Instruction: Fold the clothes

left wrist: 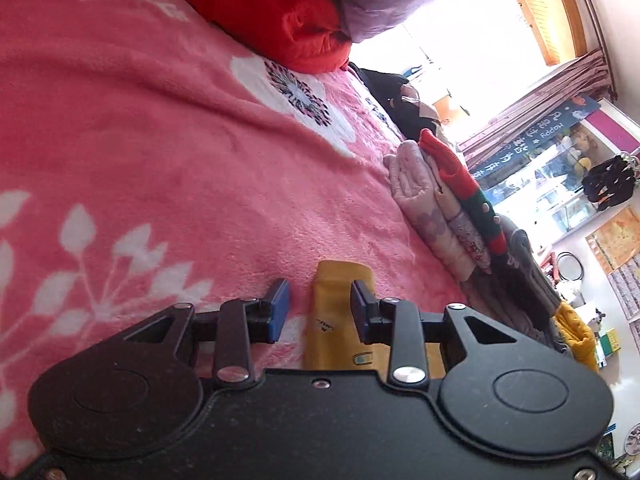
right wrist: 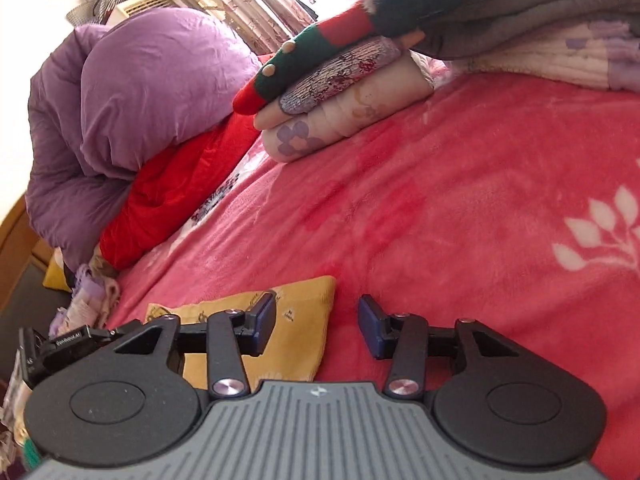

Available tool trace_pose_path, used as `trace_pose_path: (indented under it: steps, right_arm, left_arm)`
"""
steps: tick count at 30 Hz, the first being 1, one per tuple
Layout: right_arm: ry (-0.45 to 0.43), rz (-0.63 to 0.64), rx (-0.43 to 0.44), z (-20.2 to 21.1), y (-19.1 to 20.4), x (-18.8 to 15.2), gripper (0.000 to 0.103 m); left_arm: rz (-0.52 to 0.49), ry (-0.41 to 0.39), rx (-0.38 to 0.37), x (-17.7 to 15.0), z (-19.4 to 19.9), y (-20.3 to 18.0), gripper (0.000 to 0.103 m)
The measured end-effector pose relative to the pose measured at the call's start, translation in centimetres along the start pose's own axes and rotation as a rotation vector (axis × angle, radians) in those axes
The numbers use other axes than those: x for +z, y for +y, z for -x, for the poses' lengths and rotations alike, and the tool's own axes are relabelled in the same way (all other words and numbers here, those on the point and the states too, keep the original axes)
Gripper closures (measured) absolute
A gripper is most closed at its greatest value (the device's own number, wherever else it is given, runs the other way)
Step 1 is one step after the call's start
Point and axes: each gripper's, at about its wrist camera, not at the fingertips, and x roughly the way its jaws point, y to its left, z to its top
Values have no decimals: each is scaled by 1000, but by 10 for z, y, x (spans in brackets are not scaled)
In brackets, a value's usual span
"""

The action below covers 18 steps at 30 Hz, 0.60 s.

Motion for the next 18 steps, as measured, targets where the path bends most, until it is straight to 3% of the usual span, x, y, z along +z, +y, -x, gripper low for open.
trace_pose_path:
  steps: [2, 3, 4, 5, 9, 18]
  right_arm:
    - [-4, 15, -4, -1, 0, 3, 66]
    - [-6, 23, -5, -2, 1, 4, 74]
    - [-8, 30, -7, -2, 1, 5, 94]
    - [-10, 38, -9, -3, 1, 7, 97]
    - [-18, 68, -16, -5, 2, 12, 98]
    - [-1, 123, -70, -18, 4, 16, 96]
  left_arm:
    - [-3, 15, -28, 3, -7, 0, 72]
    - [-18, 20, -29, 3, -10, -1, 79]
    - [-42, 24, -20, 4, -12, -4, 87]
    - [-68, 23, -2, 4, -13, -7, 101]
    - [-152, -92, 37, 10, 4, -19, 101]
    - [-269, -72, 189, 6, -12, -21, 101]
